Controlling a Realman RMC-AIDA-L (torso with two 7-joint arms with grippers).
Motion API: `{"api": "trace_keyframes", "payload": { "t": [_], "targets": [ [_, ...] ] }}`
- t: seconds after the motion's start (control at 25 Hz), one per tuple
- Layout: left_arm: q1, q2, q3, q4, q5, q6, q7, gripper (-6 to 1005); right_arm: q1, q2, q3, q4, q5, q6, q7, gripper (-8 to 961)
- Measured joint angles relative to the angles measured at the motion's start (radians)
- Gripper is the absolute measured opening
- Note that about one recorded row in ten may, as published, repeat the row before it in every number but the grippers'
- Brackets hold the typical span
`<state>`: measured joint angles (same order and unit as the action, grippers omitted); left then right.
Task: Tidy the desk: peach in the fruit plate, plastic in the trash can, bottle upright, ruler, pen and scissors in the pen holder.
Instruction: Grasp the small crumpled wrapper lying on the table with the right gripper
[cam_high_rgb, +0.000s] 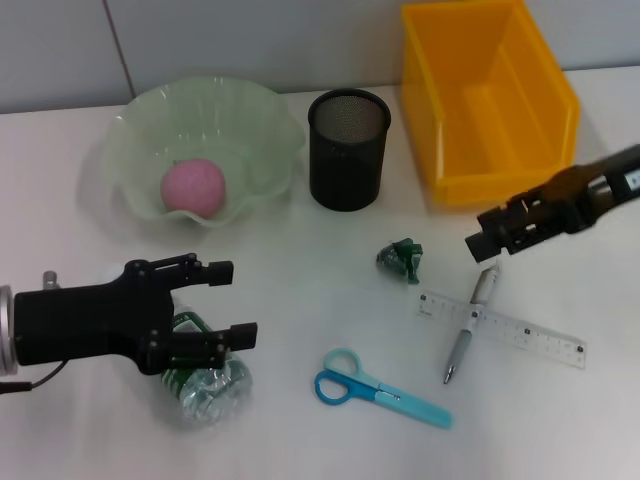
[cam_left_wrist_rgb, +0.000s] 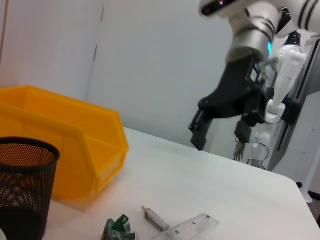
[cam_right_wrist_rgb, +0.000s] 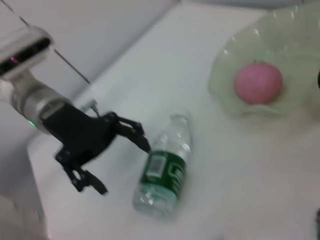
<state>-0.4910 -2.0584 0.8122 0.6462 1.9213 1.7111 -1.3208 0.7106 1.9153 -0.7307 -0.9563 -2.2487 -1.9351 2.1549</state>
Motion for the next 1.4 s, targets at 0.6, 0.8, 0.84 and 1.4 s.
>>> {"api": "trace_keyframes", "payload": {
  "t": [0.6, 0.8, 0.84, 1.4],
  "targets": [
    [0.020, 0.002, 0.002, -0.005, 0.002, 0.020, 0.025, 859, 0.251, 0.109, -0.301, 0.039, -0.335, 0.262, 0.106, 739],
    [0.020, 0.006, -0.001, -0.004, 0.002, 0.021, 0.022, 859, 0.243, 0.150, -0.392, 0.048, -0.385, 0.383, 0.110, 739],
    [0.020, 0.006, -0.001, -0.004, 0.002, 0.021, 0.022, 859, 0.242, 0.157, -0.403, 0.054, -0.405, 0.406, 0.112, 739],
    [0.010, 0.011, -0.001, 0.003, -0.004, 0.027, 0.013, 859, 0.243, 0.165, -0.500, 0.154, -0.429, 0.581, 0.114, 740]
  ]
}}
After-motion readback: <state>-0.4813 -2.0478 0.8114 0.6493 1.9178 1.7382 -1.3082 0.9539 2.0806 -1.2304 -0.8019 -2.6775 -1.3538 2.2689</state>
